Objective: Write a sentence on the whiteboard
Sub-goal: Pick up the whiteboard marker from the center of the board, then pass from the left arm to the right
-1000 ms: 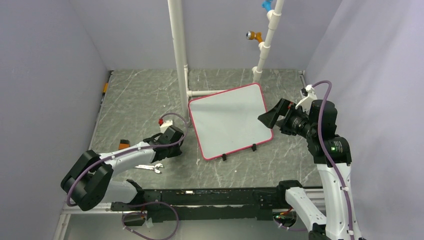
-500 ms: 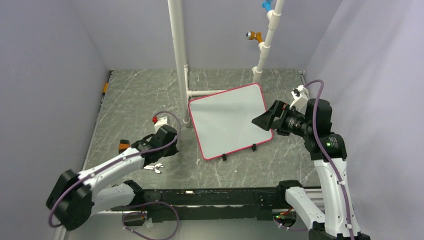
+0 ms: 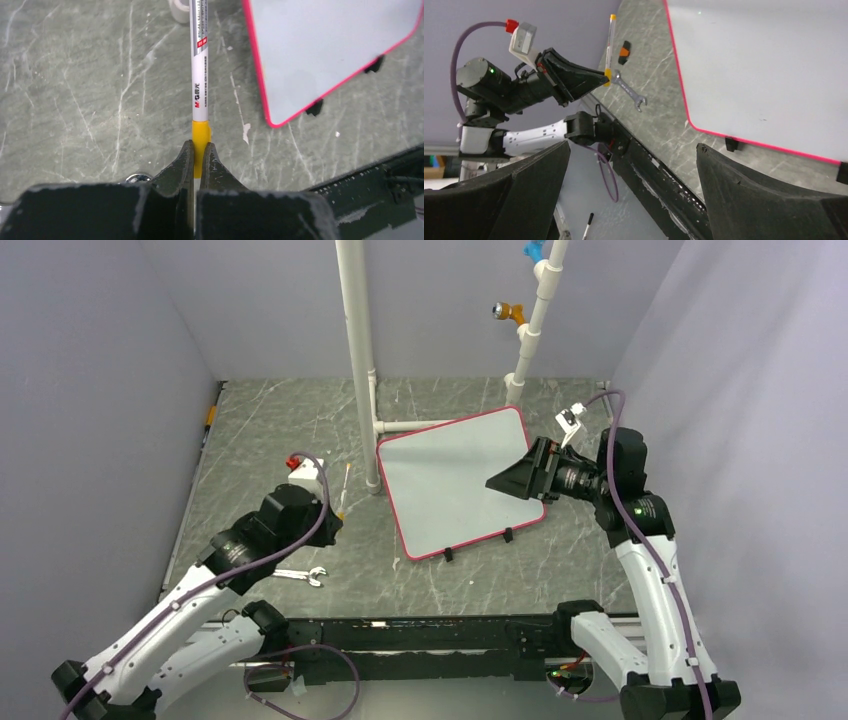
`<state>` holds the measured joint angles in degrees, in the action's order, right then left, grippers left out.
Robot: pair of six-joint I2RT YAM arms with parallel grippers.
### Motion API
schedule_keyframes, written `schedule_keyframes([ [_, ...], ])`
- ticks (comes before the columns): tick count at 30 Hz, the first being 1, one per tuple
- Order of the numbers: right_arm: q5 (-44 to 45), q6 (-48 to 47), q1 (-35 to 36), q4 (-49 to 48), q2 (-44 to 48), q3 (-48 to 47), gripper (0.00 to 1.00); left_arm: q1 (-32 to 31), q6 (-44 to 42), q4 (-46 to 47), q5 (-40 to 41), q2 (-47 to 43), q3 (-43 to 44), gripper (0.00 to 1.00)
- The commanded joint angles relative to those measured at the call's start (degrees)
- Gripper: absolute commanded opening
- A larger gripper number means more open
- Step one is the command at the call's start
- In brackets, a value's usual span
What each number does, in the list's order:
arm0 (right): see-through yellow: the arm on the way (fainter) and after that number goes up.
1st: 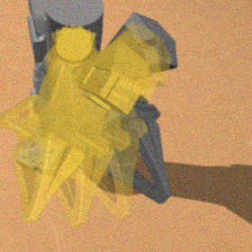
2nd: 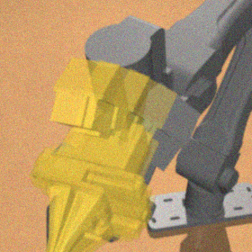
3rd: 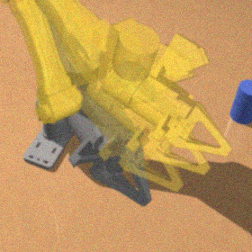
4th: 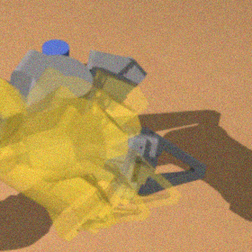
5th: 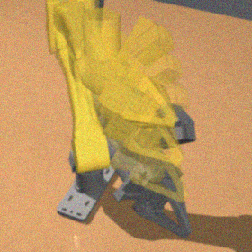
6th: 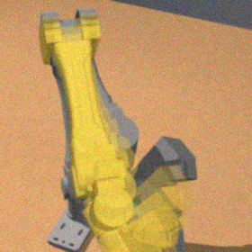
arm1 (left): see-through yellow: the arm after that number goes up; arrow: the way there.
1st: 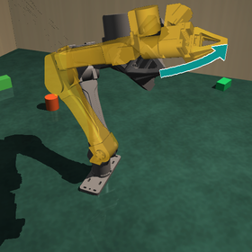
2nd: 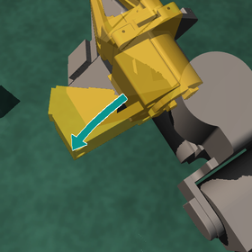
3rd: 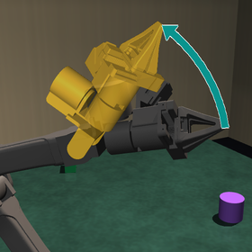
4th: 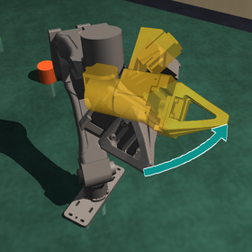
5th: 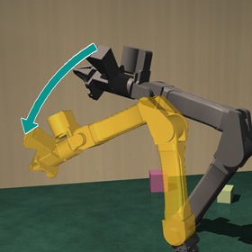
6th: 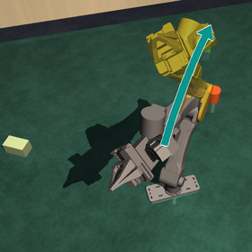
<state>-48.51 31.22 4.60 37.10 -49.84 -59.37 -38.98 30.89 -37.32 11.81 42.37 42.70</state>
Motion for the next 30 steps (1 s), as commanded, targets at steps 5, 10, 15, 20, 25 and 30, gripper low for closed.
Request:
schedule_keyframes([
  [5,-7.7,0.7,6.2,-7.6,-3.4,0.7,0.99,-0.2,-14.6,-6.6,-14.0,0.1,7.0,0.0],
  [10,-3.5,-0.4,16.1,-6.4,-7.1,-0.6,0.99,-2.5,-19.8,-5.0,-19.7,2.5,9.5,0.0],
  [15,-3.4,3.7,19.7,-12.1,-9.3,0.8,0.99,-6.1,-23.7,-5.3,-20.2,5.8,12.3,0.0],
  [20,-1.5,6.1,23.7,-14.0,-13.0,-0.5,0.98,-8.9,-27.0,-4.0,-22.8,7.4,14.0,0.0],
  [25,1.3,9.4,26.4,-16.4,-15.8,-0.6,0.95,-11.0,-28.7,-3.1,-23.0,9.2,16.2,0.0],
  [30,2.2,12.7,29.6,-20.8,-17.4,0.4,0.93,-12.7,-30.1,-2.1,-23.9,11.2,18.0,0.0],
])
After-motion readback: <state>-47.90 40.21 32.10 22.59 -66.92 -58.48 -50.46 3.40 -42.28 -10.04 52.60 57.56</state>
